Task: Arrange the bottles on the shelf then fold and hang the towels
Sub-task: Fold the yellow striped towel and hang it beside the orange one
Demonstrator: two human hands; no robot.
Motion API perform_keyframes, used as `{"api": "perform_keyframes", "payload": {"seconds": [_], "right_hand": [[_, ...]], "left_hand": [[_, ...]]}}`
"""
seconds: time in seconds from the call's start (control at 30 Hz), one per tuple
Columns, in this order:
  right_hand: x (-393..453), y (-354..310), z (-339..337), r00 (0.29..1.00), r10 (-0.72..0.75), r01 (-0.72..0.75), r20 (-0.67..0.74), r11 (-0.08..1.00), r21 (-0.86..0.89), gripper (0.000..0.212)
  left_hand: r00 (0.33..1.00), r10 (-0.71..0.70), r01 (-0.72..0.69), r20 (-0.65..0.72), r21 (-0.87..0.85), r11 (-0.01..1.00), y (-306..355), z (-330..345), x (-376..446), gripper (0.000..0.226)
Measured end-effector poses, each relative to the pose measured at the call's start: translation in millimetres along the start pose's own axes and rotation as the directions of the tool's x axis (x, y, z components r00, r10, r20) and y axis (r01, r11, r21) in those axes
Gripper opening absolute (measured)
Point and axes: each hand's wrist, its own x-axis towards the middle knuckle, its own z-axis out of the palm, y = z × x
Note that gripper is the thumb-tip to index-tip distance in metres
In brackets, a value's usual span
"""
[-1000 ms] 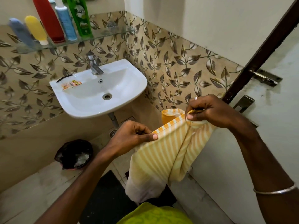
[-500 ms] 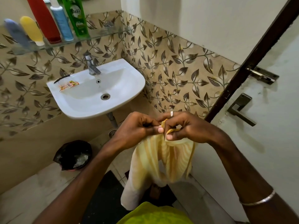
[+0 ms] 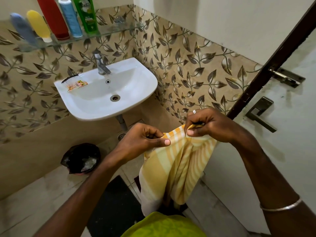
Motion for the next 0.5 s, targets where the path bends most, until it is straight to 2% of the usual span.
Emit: {"api": "perform_keyframes", "payload": {"seconds": [0.3,0.5], "right_hand": [[-11.9,8.1,-27.3,0.983,0.089,-0.092,-0.162,0.996,-0.012,0.025],[-12.5,1.8,-15.3,0.994,0.032,-0.035,-0.101,0.999,-0.025,0.015]], "left_hand": [[0.999,-0.01,0.01,-0.036,0.0,1.0,-1.6,-6.3,-4.7,0.016],[0.995,0.088,-0.086,-0.045,0.034,0.996,4.0,-0.9,0.4,0.014]]}}
